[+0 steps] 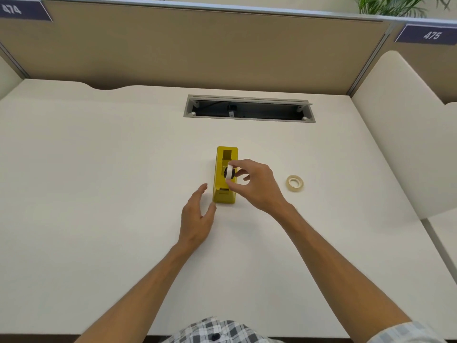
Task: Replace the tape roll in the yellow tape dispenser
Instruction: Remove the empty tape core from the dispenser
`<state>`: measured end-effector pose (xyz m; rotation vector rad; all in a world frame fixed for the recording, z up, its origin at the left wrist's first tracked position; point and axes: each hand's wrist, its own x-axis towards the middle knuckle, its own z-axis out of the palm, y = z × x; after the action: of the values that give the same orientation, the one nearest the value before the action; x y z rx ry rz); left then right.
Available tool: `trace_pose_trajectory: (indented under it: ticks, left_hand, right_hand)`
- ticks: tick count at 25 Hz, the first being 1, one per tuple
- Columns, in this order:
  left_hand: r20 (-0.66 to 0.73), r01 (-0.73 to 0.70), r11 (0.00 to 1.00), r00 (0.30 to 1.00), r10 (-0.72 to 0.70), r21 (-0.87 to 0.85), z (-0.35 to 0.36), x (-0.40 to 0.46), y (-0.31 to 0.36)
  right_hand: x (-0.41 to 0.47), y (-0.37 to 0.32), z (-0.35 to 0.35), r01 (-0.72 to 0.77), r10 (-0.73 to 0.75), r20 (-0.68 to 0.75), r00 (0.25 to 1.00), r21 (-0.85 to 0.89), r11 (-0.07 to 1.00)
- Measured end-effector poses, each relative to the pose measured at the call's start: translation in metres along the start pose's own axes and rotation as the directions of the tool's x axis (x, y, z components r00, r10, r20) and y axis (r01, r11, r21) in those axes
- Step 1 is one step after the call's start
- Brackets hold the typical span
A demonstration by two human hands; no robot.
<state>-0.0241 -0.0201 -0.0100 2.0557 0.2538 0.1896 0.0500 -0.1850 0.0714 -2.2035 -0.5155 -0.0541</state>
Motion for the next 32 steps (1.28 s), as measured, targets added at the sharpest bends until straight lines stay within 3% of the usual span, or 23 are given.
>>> trace_pose_trajectory:
  ticks: [4, 10, 19, 27, 32]
  left_hand:
    - [-0.132, -0.070, 0.991, 0.990, 0.054, -0.118, -0.013, -0.006, 0.027]
    - [-0.033, -0.101, 0.959, 0.995, 0.096, -0.266, -0.023, -0.023, 0.056]
    - [-0.016, -0.119, 0.913, 0.992, 0.122, -0.390, -0.031, -0.040, 0.067]
    - [-0.040, -0.224, 0.930, 0.974, 0.222, -0.292, -0.034, -0.043, 0.070]
    - [-0.061, -0.214, 0.933, 0.977, 0.205, -0.288, -0.032, -0.040, 0.071]
  right_hand:
    - [-0.022, -0.012, -0.003, -0.014, 0.014, -0.002, 1.000, 0.129, 0.992]
    - [-0.053, -0.029, -0.004, -0.033, 0.035, -0.003, 0.999, 0.262, 0.965]
    - [-0.076, -0.042, -0.008, -0.079, 0.072, 0.032, 0.997, 0.380, 0.922]
    - [-0.081, -0.041, -0.017, -0.114, 0.097, 0.064, 0.993, 0.383, 0.917]
    - [-0.079, -0.038, -0.021, -0.134, 0.123, 0.053, 0.991, 0.403, 0.905]
